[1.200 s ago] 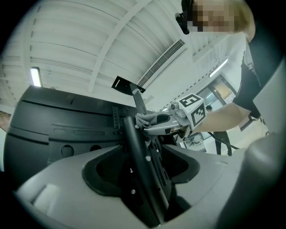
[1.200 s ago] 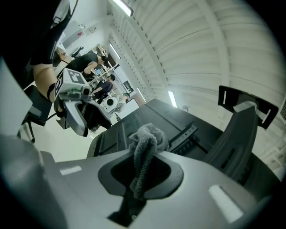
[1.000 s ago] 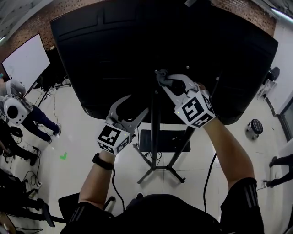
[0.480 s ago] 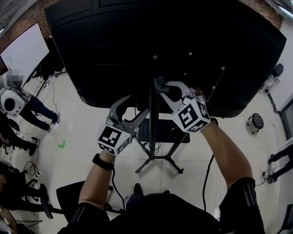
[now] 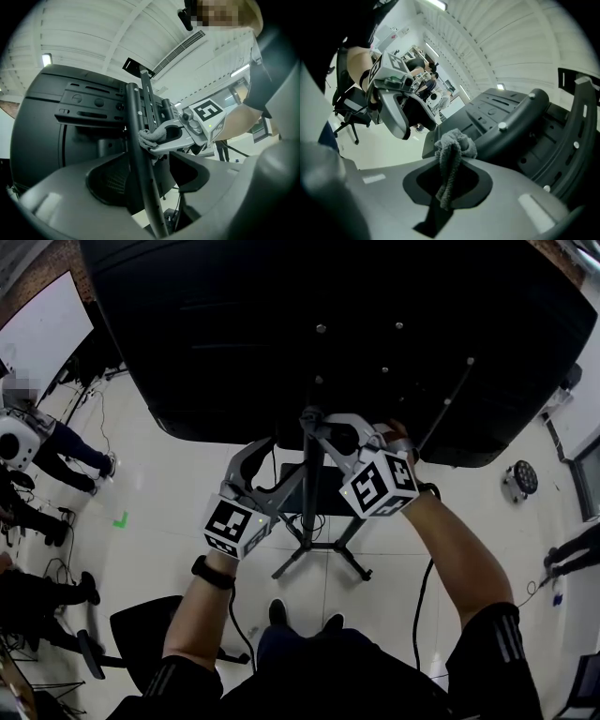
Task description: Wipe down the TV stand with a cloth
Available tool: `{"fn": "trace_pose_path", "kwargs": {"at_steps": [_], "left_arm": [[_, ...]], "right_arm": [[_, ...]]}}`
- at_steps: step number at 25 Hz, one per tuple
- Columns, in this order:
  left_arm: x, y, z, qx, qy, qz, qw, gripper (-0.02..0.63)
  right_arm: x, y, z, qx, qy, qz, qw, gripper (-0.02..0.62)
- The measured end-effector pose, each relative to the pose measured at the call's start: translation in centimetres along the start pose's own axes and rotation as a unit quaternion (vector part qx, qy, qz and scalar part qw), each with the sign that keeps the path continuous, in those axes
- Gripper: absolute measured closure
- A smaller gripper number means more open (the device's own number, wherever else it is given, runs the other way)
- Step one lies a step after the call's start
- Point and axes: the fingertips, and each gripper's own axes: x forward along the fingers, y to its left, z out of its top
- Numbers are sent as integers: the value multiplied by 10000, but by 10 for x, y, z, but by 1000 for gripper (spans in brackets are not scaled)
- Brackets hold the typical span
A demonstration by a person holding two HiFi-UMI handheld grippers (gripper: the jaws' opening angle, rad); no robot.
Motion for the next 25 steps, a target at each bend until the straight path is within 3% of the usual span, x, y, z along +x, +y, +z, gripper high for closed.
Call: {"fn": "trace_pose_path", "kwargs": {"at_steps": [17,25], "left_arm": [[-9,-9,-111,-461,556,-36,9974,310],[-7,-21,-165,-668,907,-207,9934,304]], "right_arm": [[34,98,-55,315,263,621,9972,566],[50,144,-86,615,317,655,9955,566]]}}
